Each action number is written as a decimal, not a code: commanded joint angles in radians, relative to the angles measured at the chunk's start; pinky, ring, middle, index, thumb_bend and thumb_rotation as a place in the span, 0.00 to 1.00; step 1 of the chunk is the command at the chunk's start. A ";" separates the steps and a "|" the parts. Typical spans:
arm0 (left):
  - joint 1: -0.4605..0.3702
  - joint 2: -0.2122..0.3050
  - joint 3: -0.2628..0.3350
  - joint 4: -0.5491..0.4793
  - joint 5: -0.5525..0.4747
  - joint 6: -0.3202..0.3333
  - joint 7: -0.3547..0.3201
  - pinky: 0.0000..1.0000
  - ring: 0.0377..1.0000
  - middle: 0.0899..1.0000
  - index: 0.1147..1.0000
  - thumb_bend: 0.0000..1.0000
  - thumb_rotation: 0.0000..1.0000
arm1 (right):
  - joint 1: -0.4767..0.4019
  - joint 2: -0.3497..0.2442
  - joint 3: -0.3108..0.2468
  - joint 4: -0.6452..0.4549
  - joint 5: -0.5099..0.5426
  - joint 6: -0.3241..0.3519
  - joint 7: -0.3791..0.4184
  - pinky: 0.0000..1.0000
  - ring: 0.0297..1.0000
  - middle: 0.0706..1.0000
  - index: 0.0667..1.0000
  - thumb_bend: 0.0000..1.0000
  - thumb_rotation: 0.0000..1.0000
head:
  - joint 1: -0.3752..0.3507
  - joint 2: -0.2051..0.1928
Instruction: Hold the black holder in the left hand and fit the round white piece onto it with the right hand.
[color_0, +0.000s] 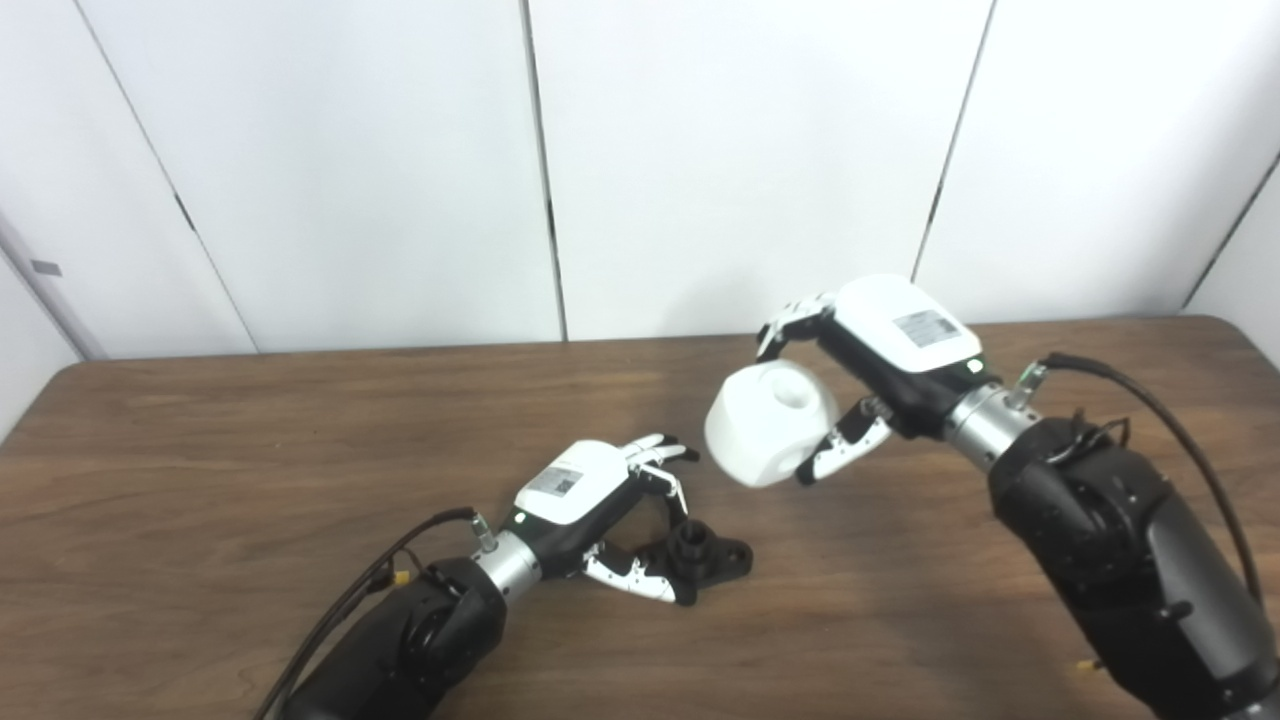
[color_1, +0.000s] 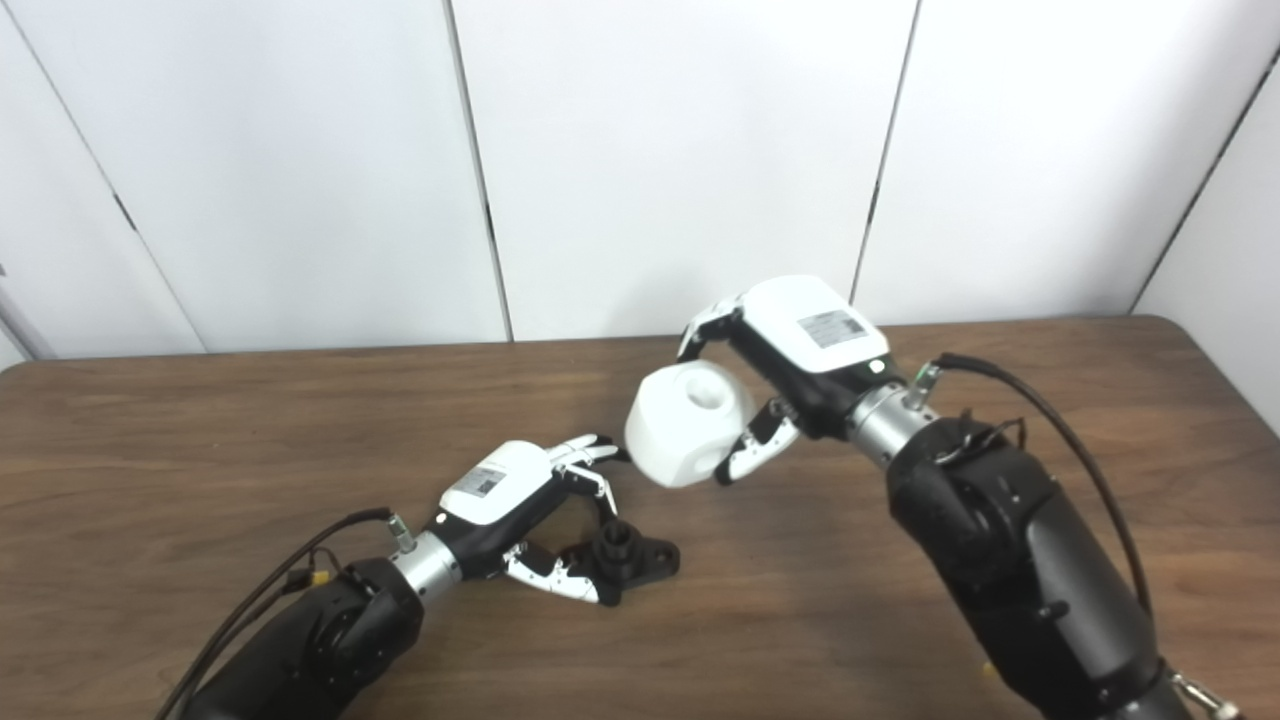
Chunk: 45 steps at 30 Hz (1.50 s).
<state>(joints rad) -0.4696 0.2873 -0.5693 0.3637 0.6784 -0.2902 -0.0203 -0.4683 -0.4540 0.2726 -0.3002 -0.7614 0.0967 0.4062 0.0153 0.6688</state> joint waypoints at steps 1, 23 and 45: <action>0.038 0.000 -0.053 0.054 0.066 0.083 -0.121 0.82 0.95 0.90 0.42 0.52 0.07 | -0.048 0.014 -0.001 -0.012 0.010 -0.032 -0.009 0.74 0.79 0.72 0.44 0.52 0.14 | 0.003 0.003; 0.046 -0.008 -0.057 0.043 0.060 0.099 -0.115 0.83 0.96 0.90 0.42 0.52 0.07 | -0.070 0.067 0.071 0.041 -0.021 -0.087 0.035 0.76 0.80 0.72 0.44 0.52 0.14 | 0.021 0.023; 0.056 0.002 -0.055 0.001 0.054 0.126 -0.133 0.81 0.95 0.90 0.42 0.52 0.07 | -0.082 0.042 0.091 0.035 -0.018 -0.143 0.126 0.80 0.81 0.72 0.44 0.52 0.14 | 0.020 0.046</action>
<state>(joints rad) -0.4672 0.2798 -0.5792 0.3271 0.6844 -0.2259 -0.0439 -0.5015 -0.3970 0.3747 -0.2362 -0.7905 -0.0208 0.5364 0.0337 0.7133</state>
